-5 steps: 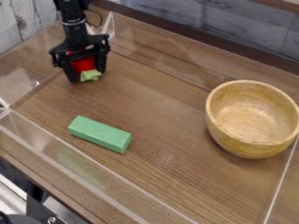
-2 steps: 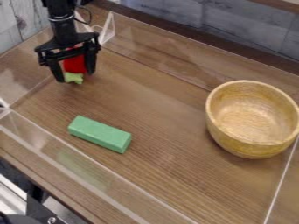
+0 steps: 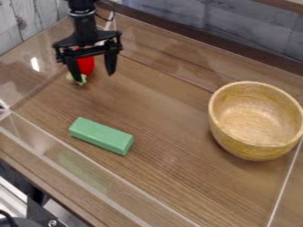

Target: Move the red fruit to the left

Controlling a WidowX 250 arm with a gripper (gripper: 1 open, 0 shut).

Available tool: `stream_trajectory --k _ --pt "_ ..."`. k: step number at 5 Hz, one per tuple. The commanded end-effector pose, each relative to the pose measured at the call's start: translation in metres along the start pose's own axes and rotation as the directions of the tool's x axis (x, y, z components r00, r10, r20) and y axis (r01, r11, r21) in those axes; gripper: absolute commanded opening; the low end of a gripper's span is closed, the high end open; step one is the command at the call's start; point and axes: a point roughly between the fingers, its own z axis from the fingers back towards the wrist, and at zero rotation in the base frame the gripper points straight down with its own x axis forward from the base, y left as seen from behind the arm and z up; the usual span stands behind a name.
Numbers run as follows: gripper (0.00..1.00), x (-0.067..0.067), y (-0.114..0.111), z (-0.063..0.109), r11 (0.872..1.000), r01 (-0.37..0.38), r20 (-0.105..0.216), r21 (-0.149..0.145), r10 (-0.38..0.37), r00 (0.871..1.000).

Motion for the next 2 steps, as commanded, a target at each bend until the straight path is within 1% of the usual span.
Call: stream_trajectory --k 1,2 --pt "1.00 0.005 -0.018 0.031 0.998 0.047 0.049 -0.039 -0.046 0.998" --pt "1.00 -0.006 -0.030 0.037 0.987 0.150 0.038 -0.052 -0.148 0.988"
